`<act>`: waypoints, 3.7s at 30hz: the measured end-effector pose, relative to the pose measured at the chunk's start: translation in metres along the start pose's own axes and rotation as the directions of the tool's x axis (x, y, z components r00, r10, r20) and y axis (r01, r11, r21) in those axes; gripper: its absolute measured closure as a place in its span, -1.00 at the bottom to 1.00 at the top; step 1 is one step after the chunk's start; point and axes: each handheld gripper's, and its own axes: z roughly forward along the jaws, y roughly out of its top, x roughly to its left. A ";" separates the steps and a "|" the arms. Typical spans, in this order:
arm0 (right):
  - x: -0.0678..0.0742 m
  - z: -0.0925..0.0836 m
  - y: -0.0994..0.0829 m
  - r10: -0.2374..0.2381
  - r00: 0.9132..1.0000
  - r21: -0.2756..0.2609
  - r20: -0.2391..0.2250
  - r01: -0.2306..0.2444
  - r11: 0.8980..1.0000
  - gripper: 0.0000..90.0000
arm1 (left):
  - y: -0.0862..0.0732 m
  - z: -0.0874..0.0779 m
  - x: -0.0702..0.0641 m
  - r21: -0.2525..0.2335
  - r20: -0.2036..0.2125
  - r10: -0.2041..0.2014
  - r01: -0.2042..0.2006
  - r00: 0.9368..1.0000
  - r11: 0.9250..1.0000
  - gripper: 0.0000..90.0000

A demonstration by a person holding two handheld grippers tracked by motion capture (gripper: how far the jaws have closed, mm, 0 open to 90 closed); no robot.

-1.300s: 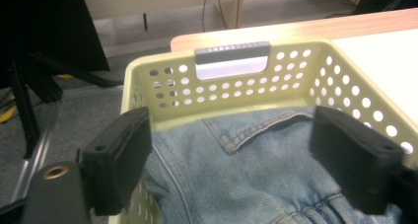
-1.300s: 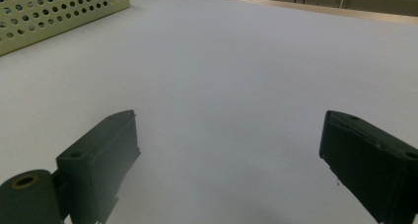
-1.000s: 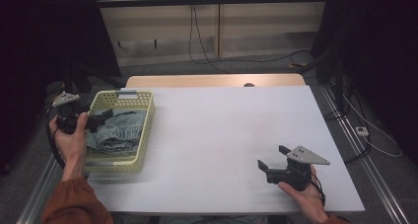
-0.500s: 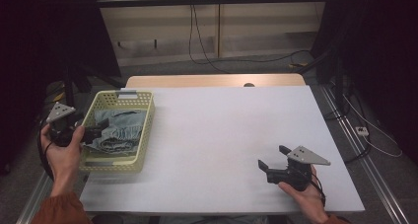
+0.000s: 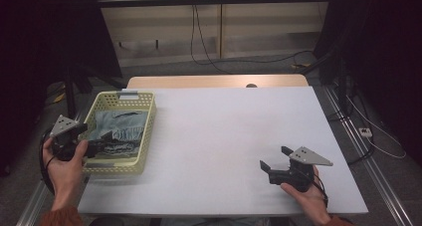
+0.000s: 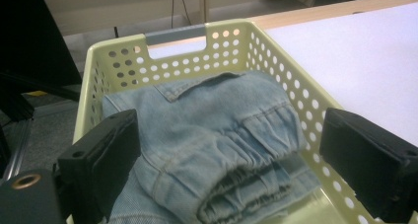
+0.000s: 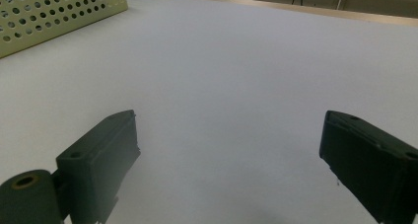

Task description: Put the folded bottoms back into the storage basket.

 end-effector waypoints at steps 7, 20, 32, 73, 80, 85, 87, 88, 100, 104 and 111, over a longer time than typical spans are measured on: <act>0.000 0.000 0.000 0.004 1.000 -0.004 0.005 -0.004 1.000 -0.83 | -0.005 -0.009 -0.010 0.006 0.021 0.026 -0.027 0.999 1.000 -0.82; 0.001 -0.001 0.000 -0.002 1.000 -0.006 0.003 0.002 1.000 -0.83 | -0.013 -0.018 -0.042 0.016 0.053 0.062 -0.063 0.997 0.998 -0.84; 0.000 -0.001 0.001 0.003 1.000 -0.008 0.000 -0.003 1.000 -0.83 | -0.001 -0.009 -0.069 0.013 0.100 0.114 -0.116 0.988 0.993 -0.84; 0.000 -0.001 0.001 0.003 1.000 -0.014 -0.007 -0.004 1.000 -0.84 | 0.024 0.053 -0.146 0.010 0.312 0.187 -0.200 0.931 0.980 -0.85; 0.000 -0.001 0.001 0.007 1.000 -0.015 -0.009 -0.007 1.000 -0.84 | 0.022 0.062 -0.159 0.008 0.338 0.192 -0.207 0.921 0.978 -0.85; 0.000 -0.001 0.001 0.004 1.000 -0.014 -0.010 -0.005 1.000 -0.84 | 0.018 0.067 -0.167 0.019 0.374 0.176 -0.198 0.911 0.980 -0.85; 0.000 -0.001 0.001 0.005 1.000 -0.013 -0.010 -0.005 1.000 -0.84 | 0.016 0.068 -0.170 0.018 0.379 0.183 -0.205 0.907 0.979 -0.85; 0.000 -0.001 0.001 0.003 1.000 -0.014 -0.010 -0.003 1.000 -0.84 | 0.014 0.070 -0.172 0.017 0.383 0.179 -0.201 0.906 0.980 -0.86; 0.000 -0.002 0.001 0.007 1.000 -0.016 -0.004 -0.007 1.000 -0.84 | -0.008 0.083 -0.171 0.022 0.389 0.123 -0.143 0.913 0.989 -0.88; 0.000 -0.003 0.000 0.007 1.000 -0.016 -0.005 -0.007 1.000 -0.84 | -0.014 0.081 -0.165 0.030 0.366 0.092 -0.110 0.926 0.993 -0.88; 0.000 -0.002 0.000 0.007 1.000 -0.016 -0.003 -0.008 1.000 -0.84 | -0.024 0.078 -0.163 0.047 0.369 0.106 -0.132 0.924 0.990 -0.88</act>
